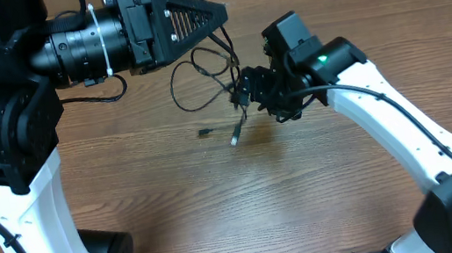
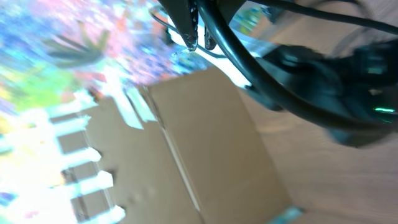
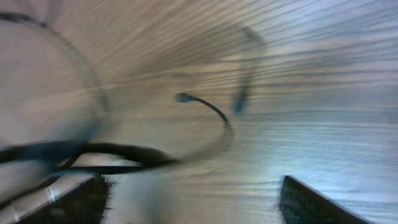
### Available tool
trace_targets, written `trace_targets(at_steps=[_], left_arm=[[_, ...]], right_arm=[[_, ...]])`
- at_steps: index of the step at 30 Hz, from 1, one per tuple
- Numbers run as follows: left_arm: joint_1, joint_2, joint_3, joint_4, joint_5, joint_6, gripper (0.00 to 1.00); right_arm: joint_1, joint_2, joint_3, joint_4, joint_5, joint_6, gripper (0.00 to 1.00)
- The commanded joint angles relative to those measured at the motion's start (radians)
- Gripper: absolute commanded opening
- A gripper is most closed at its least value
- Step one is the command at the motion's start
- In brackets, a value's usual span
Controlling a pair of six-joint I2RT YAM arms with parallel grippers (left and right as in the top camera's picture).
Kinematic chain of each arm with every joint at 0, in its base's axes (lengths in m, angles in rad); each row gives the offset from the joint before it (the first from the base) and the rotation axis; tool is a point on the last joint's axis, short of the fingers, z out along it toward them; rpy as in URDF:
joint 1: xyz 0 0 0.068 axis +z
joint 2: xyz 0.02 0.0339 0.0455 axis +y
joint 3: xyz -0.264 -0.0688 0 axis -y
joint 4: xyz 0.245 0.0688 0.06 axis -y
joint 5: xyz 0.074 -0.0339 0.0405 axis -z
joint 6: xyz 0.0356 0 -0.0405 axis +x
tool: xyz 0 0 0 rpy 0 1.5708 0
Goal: Untangle cables
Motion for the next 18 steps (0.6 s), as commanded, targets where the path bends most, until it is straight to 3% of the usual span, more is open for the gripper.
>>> trace_targets(at_steps=[1,5,7,10,15,18], left_arm=[[-0.006,-0.007,0.01,0.01,0.116,-0.051,0.04],[0.0,-0.008,0.01,0.01,0.142,-0.06,0.05],[0.017,-0.008,0.01,0.011,0.135,-0.058,0.05],[0.048,-0.008,0.01,-0.001,0.057,-0.056,0.04],[0.066,-0.007,0.01,-0.198,-0.315,-0.02,0.04],[0.051,-0.007,0.01,-0.294,-0.436,0.008,0.04]], right_arm=[[-0.012,0.047,-0.003,-0.013,0.172,0.047,0.66],[-0.045,0.066,-0.003,-0.074,0.303,0.048,0.45],[-0.064,0.066,-0.003,-0.114,0.338,0.047,0.41],[-0.088,0.066,-0.003,-0.164,0.332,0.047,0.42],[-0.109,0.066,-0.003,-0.212,0.317,0.035,0.49],[-0.113,0.066,-0.003,-0.18,0.211,-0.077,0.57]])
